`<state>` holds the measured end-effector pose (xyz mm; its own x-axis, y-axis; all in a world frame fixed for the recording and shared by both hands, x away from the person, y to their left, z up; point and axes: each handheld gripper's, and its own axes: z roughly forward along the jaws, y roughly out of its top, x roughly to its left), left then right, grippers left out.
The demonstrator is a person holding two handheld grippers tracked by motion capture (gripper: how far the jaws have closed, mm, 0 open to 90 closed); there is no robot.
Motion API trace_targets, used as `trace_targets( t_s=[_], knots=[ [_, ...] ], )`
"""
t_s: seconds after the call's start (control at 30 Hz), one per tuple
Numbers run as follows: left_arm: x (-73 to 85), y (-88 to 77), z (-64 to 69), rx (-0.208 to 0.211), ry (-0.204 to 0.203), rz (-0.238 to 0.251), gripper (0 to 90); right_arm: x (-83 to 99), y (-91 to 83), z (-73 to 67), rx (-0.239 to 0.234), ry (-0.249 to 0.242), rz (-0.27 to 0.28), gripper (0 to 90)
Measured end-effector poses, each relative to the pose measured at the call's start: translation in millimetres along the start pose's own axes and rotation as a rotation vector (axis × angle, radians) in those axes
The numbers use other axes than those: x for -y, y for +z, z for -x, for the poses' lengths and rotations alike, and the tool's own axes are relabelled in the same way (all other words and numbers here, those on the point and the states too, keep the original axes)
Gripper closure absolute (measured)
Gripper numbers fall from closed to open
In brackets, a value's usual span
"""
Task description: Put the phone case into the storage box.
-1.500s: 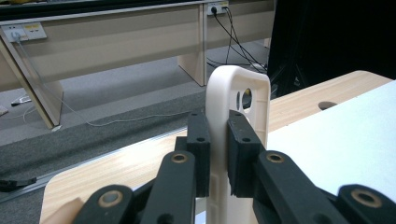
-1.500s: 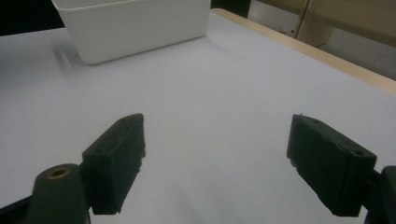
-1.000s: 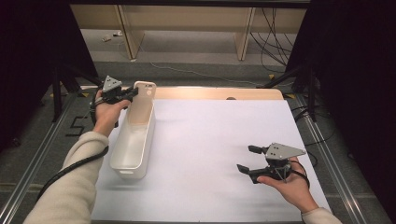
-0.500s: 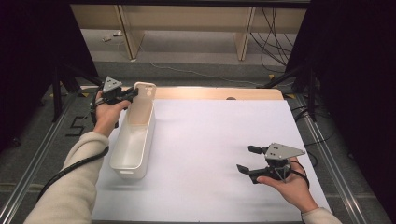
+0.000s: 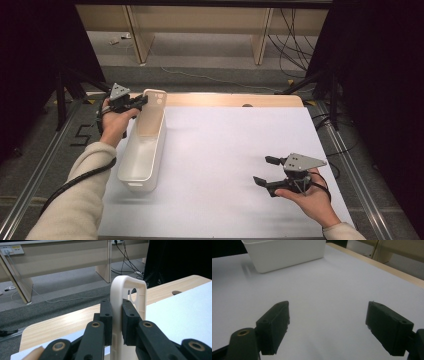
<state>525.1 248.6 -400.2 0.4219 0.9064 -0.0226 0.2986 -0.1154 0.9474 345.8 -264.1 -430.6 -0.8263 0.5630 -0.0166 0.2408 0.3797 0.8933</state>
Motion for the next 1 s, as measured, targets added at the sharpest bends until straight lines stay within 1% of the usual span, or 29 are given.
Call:
trace_targets(
  t_s=[0.37, 0.6, 1.0],
  knots=[
    [1.2, 0.1, -0.6, 0.002, -0.002, -0.004, 80.3, 0.3, 0.1, 0.1, -0.001, 0.000, -0.001, 20.6],
    [2.9, 0.3, -1.7, 0.000, -0.014, -0.007, 79.9, 0.4, 0.5, -0.1, -0.001, 0.001, -0.005, 20.6],
    [4.4, 0.2, -2.9, 0.002, -0.015, -0.012, 79.5, 0.6, 0.6, -0.2, -0.002, 0.001, -0.005, 20.6]
  ],
)
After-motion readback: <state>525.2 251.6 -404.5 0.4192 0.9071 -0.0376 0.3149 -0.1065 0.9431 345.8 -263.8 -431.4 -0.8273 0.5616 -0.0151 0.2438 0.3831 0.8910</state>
